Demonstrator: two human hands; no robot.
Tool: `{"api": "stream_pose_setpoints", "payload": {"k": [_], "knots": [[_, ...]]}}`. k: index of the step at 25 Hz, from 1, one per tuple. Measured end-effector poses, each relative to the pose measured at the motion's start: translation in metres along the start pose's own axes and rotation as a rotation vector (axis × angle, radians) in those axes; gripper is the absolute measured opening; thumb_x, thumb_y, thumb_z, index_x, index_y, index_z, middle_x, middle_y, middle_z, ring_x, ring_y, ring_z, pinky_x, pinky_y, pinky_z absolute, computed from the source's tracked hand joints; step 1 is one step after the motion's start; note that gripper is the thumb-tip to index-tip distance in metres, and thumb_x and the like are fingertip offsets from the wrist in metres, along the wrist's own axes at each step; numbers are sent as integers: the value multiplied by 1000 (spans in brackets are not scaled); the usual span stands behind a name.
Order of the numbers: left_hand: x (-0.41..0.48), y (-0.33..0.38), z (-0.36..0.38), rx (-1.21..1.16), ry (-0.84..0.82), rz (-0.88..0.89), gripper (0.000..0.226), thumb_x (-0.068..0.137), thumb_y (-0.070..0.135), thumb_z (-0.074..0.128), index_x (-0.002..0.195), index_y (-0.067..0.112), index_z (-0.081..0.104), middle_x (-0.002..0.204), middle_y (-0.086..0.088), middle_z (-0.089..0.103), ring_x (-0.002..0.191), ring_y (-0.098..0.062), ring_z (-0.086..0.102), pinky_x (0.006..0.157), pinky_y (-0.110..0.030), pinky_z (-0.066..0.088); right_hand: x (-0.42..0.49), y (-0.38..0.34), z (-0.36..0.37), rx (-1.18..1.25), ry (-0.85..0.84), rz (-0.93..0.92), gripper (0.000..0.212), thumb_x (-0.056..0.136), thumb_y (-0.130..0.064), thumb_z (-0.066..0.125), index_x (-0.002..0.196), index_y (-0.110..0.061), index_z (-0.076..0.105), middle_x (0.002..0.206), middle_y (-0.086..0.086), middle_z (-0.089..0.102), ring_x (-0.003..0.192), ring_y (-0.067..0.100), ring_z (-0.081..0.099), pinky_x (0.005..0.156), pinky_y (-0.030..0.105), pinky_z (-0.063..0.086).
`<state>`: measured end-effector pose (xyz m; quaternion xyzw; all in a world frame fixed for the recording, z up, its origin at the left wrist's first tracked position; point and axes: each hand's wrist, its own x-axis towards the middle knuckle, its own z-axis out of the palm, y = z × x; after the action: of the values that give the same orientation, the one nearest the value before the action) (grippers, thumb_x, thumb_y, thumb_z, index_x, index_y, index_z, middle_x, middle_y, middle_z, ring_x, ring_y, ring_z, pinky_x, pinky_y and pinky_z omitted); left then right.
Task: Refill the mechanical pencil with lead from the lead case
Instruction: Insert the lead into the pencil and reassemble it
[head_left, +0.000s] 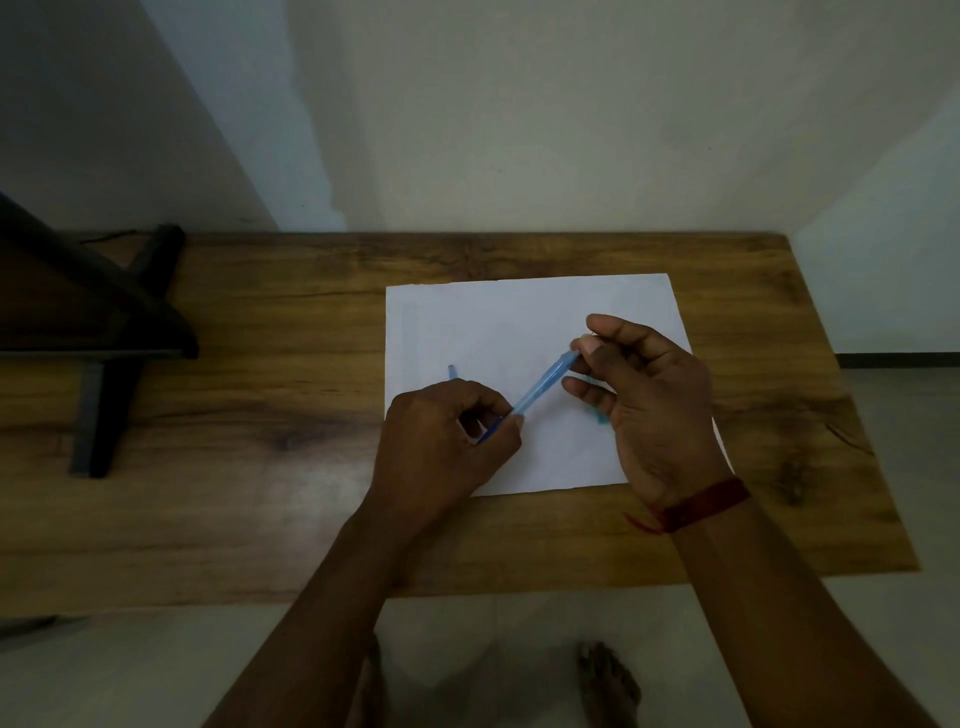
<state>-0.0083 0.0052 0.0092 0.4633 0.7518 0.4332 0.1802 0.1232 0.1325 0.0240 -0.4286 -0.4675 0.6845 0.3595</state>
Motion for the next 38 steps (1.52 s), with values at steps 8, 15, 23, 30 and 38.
{"api": "stream_pose_setpoints", "payload": {"k": [8, 15, 23, 30, 38], "knots": [[1, -3, 3, 2, -13, -55, 11, 79, 29, 75, 86, 20, 74, 73, 16, 64, 74, -6, 61, 61, -3, 44, -5, -6, 5, 66, -40, 10, 29, 80, -32, 62, 93, -9, 72, 91, 11, 74, 92, 26, 70, 72, 34, 58], [1, -2, 2, -28, -13, -57, 14, 80, 27, 75, 91, 18, 74, 78, 13, 66, 69, -5, 62, 60, -4, 44, -6, -9, 8, 166, -117, 18, 39, 87, -39, 53, 91, -5, 70, 91, 13, 73, 92, 29, 69, 73, 37, 57], [0, -3, -3, -96, 55, -19, 14, 82, 24, 73, 93, 16, 73, 81, 9, 69, 69, -8, 65, 57, -21, 55, -9, -5, 14, 96, -135, -30, 31, 86, -34, 59, 97, -8, 71, 88, 10, 73, 86, 26, 70, 70, 34, 57], [2, -15, -24, -193, 260, -185, 8, 83, 27, 70, 88, 21, 68, 77, 11, 69, 68, -4, 66, 57, -11, 50, -17, 26, 42, -724, -32, -345, 16, 87, -21, 67, 101, -15, 72, 92, -4, 72, 74, 0, 63, 74, 7, 49], [-1, -34, -48, -271, 369, -359, 4, 85, 25, 68, 87, 21, 68, 80, 6, 71, 71, -8, 68, 62, -18, 57, -25, 43, 71, -1046, -63, -573, 20, 86, -29, 68, 95, -12, 74, 89, 7, 73, 79, 17, 64, 74, 23, 45]]}}
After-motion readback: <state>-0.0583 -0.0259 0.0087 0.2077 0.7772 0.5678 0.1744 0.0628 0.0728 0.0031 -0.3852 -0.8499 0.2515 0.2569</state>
